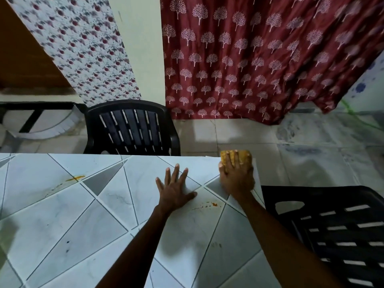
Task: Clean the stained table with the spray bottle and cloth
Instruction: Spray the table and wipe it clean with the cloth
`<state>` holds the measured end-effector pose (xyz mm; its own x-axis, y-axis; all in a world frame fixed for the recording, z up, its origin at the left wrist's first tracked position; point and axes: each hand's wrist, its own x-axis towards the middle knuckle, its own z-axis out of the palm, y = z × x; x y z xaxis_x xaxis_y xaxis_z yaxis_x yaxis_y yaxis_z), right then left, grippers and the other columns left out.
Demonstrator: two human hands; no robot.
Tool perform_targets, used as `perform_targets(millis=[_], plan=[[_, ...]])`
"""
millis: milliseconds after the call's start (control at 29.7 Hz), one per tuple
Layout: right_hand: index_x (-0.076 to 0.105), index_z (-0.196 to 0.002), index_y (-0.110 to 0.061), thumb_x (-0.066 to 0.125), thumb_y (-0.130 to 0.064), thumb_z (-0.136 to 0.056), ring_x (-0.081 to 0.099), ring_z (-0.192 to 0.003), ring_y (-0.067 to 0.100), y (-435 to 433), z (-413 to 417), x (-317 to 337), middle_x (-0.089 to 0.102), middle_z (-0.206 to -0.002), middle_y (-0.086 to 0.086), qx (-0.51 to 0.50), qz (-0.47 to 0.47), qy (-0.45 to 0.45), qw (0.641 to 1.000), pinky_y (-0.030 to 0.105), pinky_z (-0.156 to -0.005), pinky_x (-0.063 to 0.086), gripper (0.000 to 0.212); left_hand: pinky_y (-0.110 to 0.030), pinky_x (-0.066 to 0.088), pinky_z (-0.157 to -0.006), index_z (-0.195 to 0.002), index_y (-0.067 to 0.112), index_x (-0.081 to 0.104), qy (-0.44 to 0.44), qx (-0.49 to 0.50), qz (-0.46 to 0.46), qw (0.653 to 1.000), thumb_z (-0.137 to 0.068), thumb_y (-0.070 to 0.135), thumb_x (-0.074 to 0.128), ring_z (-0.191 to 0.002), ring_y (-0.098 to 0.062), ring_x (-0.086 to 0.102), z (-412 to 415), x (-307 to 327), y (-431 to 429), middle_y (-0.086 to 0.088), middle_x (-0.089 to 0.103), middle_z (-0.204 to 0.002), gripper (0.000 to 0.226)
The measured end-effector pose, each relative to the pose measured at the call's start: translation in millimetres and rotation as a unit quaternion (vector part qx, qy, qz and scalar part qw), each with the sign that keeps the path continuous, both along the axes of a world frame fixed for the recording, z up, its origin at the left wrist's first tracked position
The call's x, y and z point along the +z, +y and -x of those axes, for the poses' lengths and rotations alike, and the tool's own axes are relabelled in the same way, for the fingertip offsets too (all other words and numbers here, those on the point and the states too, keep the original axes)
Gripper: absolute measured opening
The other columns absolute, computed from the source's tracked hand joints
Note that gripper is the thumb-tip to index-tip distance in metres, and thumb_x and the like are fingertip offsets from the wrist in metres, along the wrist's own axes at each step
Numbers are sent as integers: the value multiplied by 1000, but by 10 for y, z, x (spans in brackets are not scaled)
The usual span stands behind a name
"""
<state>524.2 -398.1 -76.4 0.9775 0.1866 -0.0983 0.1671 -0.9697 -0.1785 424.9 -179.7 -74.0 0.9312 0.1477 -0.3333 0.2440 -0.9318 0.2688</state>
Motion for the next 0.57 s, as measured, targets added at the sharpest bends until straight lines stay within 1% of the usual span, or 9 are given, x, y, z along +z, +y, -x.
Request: perform_targets(millis=[34,135,202,270,337,405,438,506,573], plan=[[22,-159,-32,8,-57,-98,7,-154,44,185,19,11,20,-167,5,34,-1,-3,999,64,-119,21,67,-65,-6,-115,-156,39,3,-10,6,6,1000,-85,70,51,-152,-30,-15,10,-16,14,3,-14,-165,91],[35,-154,-36,32,-44,-101,20,-153,38,537,523,-2,31,-164,-3,196,-35,-57,978,56,-115,32,55,-60,6,-119,-155,33,21,-62,48,43,996,-90,55,50,-154,-27,3,68,-38,130,1,6,-167,74],[26,-157,-41,40,-41,-99,13,-155,35,291,998,23,22,-167,-9,263,-41,-57,962,51,-121,26,60,-57,11,-119,-152,32,30,-98,88,31,991,-87,60,43,-152,-29,11,149,-55,259,-1,15,-165,72],[18,-158,-42,38,-44,-98,7,-156,32,-202,1112,-52,16,-168,-8,216,-31,-38,975,51,-121,25,64,-57,10,-118,-151,36,30,-101,100,17,990,-86,68,42,-152,-29,10,224,-110,401,0,14,-165,74],[14,-160,-36,27,-46,-100,3,-156,35,-631,840,-188,11,-170,-1,117,17,-27,993,56,-118,26,62,-56,8,-119,-152,38,28,-105,85,15,991,-84,73,37,-153,-28,7,296,-160,473,1,11,-166,77],[8,-161,-31,14,-46,-101,2,-155,39,-626,377,-246,5,-170,4,15,35,-17,999,60,-121,17,62,-56,5,-119,-153,38,27,-113,73,22,991,-84,73,33,-153,-28,5,302,-187,493,1,10,-166,78],[13,-161,-29,15,-43,-101,6,-155,41,-443,176,-197,10,-169,6,-20,12,-24,999,61,-122,12,62,-56,5,-119,-153,37,28,-117,75,25,990,-85,71,36,-153,-28,6,289,-179,493,0,11,-166,77],[30,-157,-23,22,-38,-100,18,-152,42,127,-15,-102,28,-164,10,-11,-9,-49,999,62,-122,12,60,-56,7,-119,-151,34,33,-130,93,44,986,-86,63,39,-153,-28,11,270,-178,500,0,17,-165,71],[38,-154,-23,28,-38,-100,25,-151,39,659,140,-65,37,-161,7,108,-31,-84,990,59,-119,21,57,-54,14,-117,-148,29,41,-158,124,74,977,-86,58,37,-150,-28,20,285,-164,534,-1,28,-161,69]])
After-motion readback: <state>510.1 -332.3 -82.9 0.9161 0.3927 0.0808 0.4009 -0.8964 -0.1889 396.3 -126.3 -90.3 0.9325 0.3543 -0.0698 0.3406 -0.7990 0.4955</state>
